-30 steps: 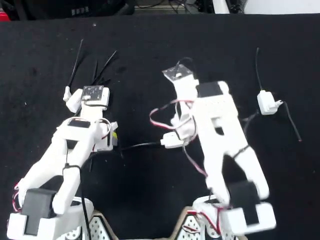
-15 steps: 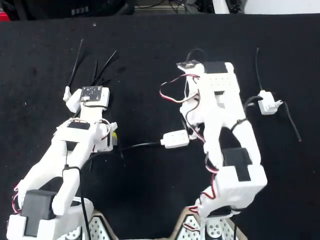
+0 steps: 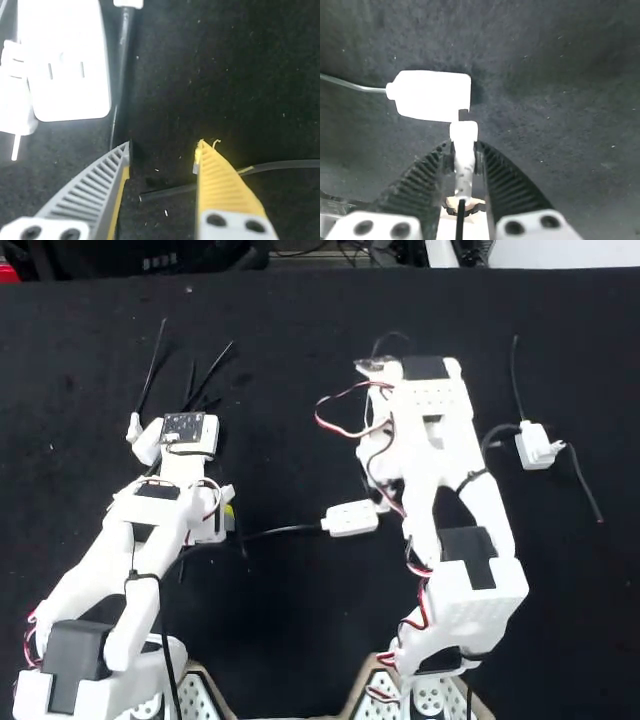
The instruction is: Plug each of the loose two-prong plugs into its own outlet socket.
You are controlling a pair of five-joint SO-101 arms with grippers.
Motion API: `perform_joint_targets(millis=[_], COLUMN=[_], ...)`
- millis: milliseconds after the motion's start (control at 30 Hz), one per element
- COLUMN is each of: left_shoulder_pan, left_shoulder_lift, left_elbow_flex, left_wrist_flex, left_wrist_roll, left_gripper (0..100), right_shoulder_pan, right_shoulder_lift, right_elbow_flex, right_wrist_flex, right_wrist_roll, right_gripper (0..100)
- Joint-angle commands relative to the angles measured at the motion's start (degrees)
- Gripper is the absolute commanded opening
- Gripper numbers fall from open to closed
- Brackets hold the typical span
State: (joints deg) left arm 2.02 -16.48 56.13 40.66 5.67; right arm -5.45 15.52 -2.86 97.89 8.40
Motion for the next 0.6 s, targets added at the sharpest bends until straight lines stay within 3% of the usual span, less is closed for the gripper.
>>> perform_joint_targets(millis=[0, 567], left_shoulder_pan=[-0.2, -0.2], left_shoulder_lift=[-1.1, -1.1], left_elbow_flex=[0.1, 0.1], left_wrist_flex=[-1.2, -1.3], left_wrist_roll=[0.8, 0.8], left_gripper=[21, 21], right_shoulder_pan=[-2.2, -2.6], right_shoulder_lift=[0.9, 7.3], right_elbow_flex=[-2.8, -3.1], right_wrist_flex=[1.1, -2.2], right_wrist_roll=[-1.1, -5.1], right_gripper=[1.0, 1.0])
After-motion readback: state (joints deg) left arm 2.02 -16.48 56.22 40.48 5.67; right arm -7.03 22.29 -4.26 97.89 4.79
